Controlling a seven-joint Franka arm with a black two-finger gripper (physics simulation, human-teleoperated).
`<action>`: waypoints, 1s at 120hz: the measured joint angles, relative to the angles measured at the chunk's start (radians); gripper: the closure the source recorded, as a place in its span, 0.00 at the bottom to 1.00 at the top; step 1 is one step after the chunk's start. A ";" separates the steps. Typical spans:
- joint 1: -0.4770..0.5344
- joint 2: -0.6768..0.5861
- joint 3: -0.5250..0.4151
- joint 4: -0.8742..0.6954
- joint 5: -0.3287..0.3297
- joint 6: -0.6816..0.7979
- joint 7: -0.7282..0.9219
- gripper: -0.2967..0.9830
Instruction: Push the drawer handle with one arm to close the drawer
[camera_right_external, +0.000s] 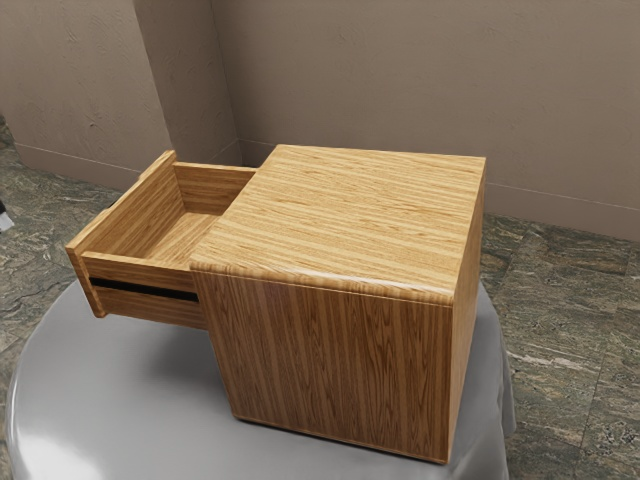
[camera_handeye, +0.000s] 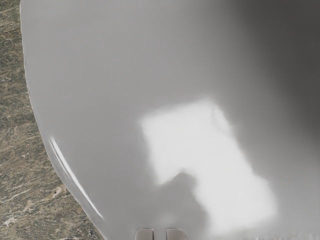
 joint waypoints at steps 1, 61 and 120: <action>0.000 -0.001 0.000 0.000 -0.002 0.001 0.017 0.83; -0.003 -0.028 -0.013 -0.027 -0.121 0.002 0.699 0.84; 0.049 -0.063 -0.099 -0.066 -0.139 0.012 0.890 0.85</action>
